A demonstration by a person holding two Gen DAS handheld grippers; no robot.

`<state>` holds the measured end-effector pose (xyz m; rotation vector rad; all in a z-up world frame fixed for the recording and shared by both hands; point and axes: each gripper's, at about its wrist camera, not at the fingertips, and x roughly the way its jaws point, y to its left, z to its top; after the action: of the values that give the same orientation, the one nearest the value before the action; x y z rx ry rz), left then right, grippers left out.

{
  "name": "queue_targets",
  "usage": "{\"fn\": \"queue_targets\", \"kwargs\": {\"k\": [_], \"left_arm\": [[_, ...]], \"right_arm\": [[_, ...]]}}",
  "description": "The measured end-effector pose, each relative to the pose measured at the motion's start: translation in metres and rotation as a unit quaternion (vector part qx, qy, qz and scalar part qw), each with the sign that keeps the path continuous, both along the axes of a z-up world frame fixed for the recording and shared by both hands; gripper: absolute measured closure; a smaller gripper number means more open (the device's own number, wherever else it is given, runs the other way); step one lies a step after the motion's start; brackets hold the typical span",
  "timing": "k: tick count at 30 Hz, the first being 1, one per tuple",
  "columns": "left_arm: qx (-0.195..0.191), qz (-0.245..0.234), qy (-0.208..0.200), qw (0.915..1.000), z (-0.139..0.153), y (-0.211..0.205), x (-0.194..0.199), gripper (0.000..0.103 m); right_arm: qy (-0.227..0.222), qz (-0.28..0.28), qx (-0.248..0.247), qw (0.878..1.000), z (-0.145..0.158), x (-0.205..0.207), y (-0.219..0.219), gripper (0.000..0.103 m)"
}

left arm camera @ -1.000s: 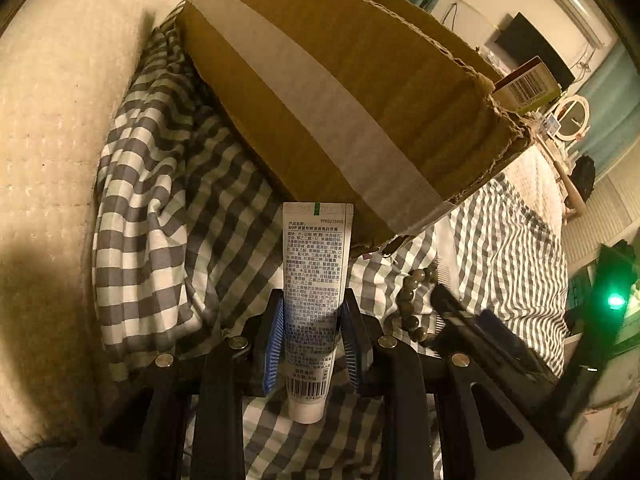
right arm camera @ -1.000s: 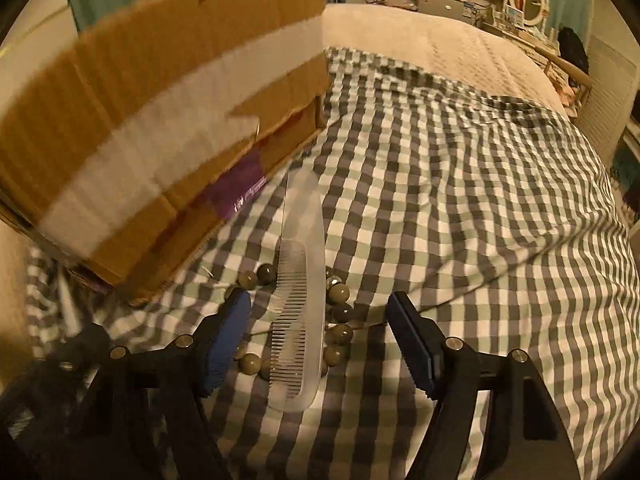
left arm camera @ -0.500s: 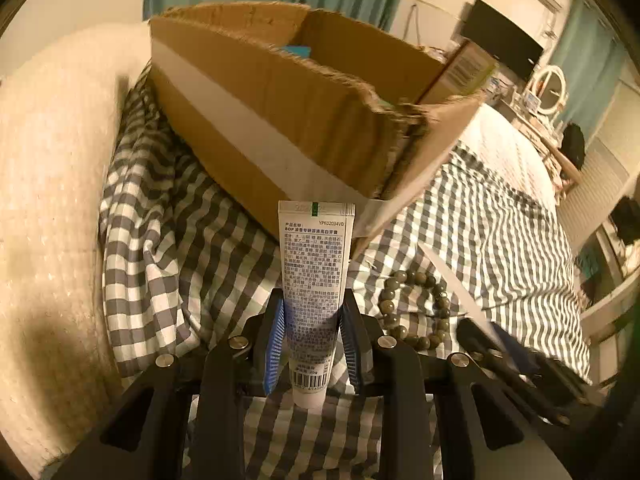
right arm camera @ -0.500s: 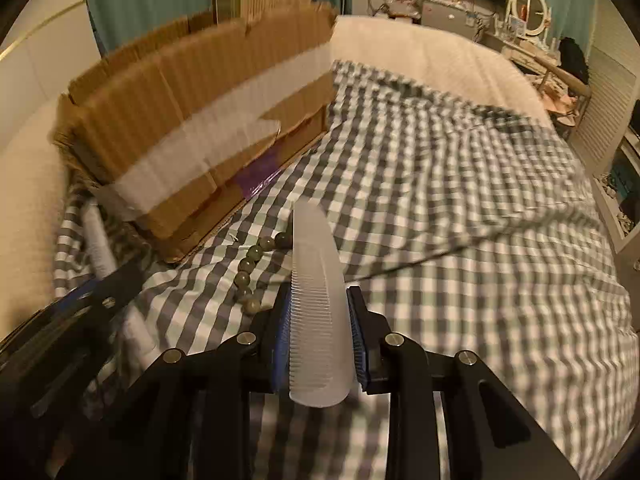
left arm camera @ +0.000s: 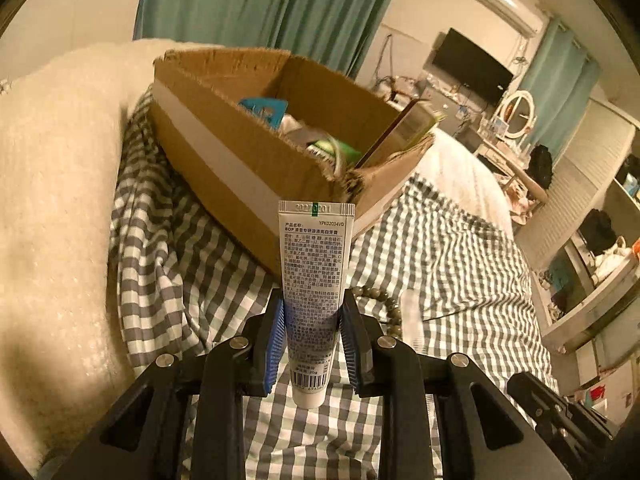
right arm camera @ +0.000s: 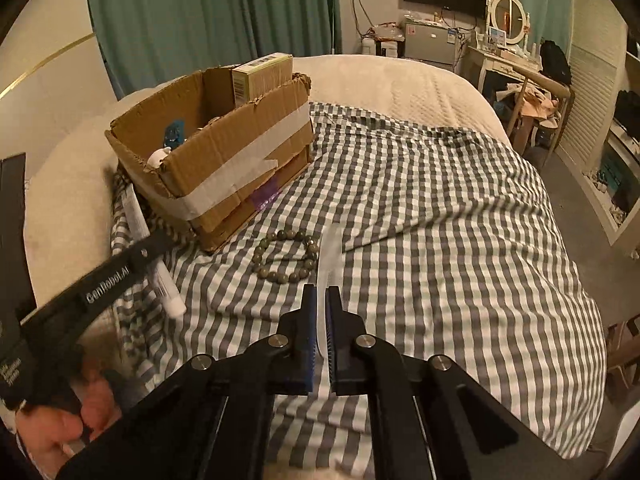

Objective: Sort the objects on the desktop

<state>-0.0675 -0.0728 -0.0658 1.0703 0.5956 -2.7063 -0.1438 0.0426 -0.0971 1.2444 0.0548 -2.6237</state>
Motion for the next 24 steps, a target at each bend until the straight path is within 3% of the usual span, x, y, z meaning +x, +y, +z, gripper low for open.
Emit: {"fn": "queue_targets", "kwargs": {"k": [2,4,6,13,20,24], "left_arm": [[-0.006,-0.002,0.004,1.0000,0.002,0.002,0.001,0.076],[-0.009,-0.002,0.002,1.0000,0.004,0.002,0.002,0.076],[-0.008,0.002,0.003,1.0000,0.005,0.001,0.003,0.076],[0.014,0.027,-0.024,0.9992,-0.007,-0.009,-0.007,0.076],[0.020,0.029,-0.038,0.9986,-0.017,-0.009,-0.017,0.076],[0.016,0.024,-0.059,0.9979,-0.030,-0.005,-0.030,0.076]], "right_arm": [[-0.006,-0.002,-0.002,1.000,-0.002,0.005,0.003,0.095],[-0.005,-0.009,-0.010,1.000,-0.004,0.011,0.006,0.062],[-0.003,-0.020,-0.017,1.000,-0.007,0.015,0.009,0.053],[-0.024,-0.008,0.004,1.000,-0.030,0.006,0.002,0.053],[-0.063,-0.010,0.010,0.998,-0.072,-0.042,-0.010,0.054],[-0.098,-0.004,0.020,0.995,-0.101,-0.066,-0.015,0.062]]}}
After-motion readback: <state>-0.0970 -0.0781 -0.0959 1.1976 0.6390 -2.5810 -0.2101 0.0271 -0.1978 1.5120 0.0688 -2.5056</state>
